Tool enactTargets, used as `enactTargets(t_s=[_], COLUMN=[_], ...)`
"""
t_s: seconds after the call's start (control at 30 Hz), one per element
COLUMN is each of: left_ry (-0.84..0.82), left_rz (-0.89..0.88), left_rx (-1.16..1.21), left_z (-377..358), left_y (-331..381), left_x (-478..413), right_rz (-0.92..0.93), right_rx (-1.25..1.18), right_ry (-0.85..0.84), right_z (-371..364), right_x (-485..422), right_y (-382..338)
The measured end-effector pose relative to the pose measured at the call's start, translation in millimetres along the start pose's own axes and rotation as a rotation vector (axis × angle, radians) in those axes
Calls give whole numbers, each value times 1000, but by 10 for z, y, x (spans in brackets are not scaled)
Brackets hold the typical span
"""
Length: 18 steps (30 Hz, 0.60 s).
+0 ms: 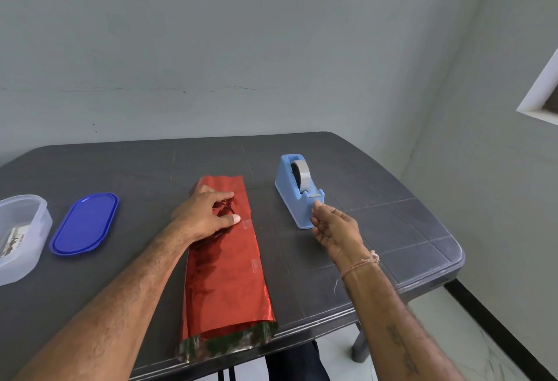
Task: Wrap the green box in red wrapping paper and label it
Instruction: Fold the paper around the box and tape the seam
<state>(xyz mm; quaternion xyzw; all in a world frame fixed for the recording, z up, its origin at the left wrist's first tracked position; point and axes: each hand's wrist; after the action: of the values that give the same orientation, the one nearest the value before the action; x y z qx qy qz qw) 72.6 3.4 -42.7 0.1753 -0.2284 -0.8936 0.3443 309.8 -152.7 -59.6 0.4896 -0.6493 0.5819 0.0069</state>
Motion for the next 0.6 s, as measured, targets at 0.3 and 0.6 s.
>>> enactTargets(t_s=[0.3,0.6], left_ry=[10,0], left_rz=[-3,-6], left_rx=[-12,-10], left_z=[4,4], left_y=[9,-8], left_x=[8,-5], right_rz=[70,50], right_rx=[-60,-12], right_ry=[-6,13], right_z=[9,25], right_x=[-97,-133], right_y=[78,119])
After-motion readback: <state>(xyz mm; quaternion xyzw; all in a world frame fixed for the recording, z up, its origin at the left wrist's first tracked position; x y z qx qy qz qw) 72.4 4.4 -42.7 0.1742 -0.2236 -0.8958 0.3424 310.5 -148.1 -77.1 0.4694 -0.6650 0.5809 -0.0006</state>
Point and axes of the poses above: each hand's wrist, its own x-axis away from the middle knuckle, its own z-axis out of the back of the hand, y = z × x, and after that the axes turned 15 degrees about -z, right-handed
